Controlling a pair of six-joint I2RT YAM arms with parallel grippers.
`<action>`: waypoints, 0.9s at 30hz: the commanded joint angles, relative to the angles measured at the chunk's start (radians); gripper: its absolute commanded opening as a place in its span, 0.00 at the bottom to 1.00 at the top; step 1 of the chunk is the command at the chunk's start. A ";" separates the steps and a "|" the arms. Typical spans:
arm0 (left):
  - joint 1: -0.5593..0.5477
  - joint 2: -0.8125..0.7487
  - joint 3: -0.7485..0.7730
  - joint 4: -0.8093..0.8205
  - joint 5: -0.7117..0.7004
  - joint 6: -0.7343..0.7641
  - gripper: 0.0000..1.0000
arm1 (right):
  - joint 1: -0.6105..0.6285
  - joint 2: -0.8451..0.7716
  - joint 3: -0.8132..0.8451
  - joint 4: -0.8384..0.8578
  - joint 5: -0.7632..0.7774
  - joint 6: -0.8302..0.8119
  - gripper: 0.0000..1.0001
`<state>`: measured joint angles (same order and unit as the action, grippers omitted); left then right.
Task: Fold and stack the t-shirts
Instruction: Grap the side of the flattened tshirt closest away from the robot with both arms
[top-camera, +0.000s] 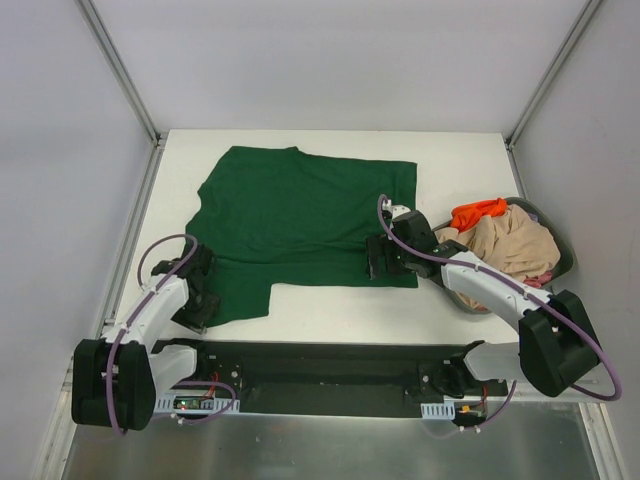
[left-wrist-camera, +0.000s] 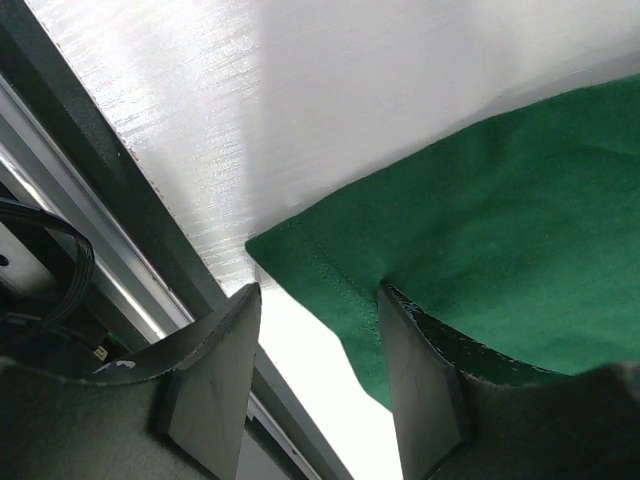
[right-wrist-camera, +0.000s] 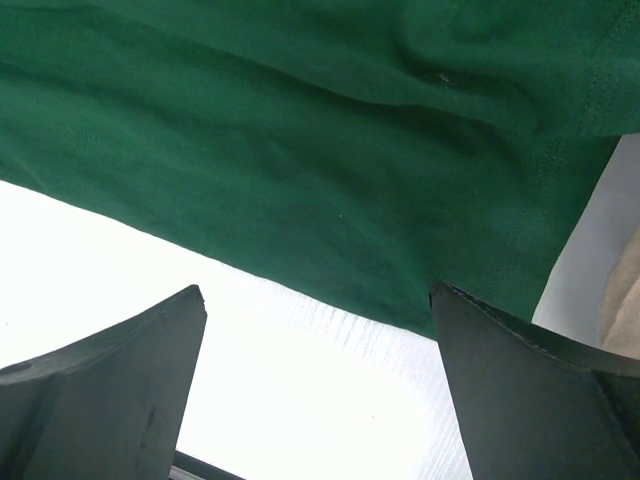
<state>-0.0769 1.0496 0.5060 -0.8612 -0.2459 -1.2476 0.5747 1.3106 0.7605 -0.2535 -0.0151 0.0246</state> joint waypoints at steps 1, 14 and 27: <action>0.009 0.059 0.002 -0.004 -0.049 -0.047 0.50 | 0.002 0.006 0.007 0.020 0.009 -0.011 0.96; 0.009 0.179 0.026 0.066 -0.073 -0.069 0.37 | -0.001 0.003 0.003 0.014 0.046 -0.015 0.96; 0.009 0.227 0.060 0.093 -0.072 -0.029 0.00 | -0.001 -0.036 -0.009 0.022 0.043 -0.015 0.96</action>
<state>-0.0769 1.2667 0.6128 -0.8421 -0.2432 -1.2713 0.5747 1.3121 0.7547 -0.2535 0.0174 0.0208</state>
